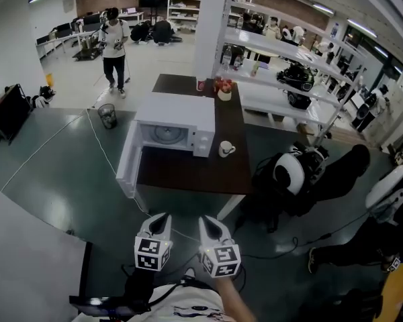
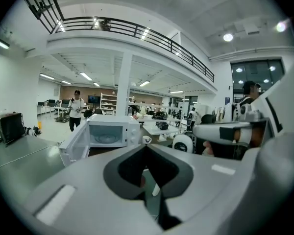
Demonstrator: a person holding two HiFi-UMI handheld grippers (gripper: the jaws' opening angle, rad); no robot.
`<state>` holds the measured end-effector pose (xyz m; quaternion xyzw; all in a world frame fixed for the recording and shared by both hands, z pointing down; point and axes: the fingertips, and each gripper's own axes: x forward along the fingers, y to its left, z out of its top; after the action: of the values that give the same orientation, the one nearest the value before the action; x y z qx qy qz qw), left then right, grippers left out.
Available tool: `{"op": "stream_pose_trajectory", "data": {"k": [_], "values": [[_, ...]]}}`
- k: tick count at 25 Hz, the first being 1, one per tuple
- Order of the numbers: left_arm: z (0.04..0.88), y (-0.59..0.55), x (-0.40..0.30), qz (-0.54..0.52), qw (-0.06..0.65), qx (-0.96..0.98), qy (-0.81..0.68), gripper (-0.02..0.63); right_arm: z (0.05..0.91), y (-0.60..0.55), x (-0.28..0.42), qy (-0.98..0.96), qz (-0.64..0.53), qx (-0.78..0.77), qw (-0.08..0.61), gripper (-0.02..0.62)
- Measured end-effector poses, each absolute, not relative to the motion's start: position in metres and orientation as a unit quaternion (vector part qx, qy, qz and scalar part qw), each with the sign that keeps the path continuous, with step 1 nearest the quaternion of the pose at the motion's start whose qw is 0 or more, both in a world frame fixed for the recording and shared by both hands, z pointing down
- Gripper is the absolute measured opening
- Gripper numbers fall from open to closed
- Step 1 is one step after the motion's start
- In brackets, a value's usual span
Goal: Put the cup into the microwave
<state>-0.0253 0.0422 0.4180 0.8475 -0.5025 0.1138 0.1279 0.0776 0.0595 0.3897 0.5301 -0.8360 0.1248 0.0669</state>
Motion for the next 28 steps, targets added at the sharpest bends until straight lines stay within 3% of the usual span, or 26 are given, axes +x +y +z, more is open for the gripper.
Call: {"op": "stream_pose_trajectory", "data": {"k": [14, 28], "values": [[0.421, 0.002, 0.029, 0.119, 0.115, 0.844, -0.511, -0.001, 0.411, 0.026, 0.123, -0.838, 0.156, 0.516, 0.082, 0.002], [0.429, -0.037, 0.030, 0.121, 0.130, 0.850, -0.495, 0.000, 0.418, -0.008, 0.115, -0.836, 0.166, 0.514, 0.091, 0.002]]}}
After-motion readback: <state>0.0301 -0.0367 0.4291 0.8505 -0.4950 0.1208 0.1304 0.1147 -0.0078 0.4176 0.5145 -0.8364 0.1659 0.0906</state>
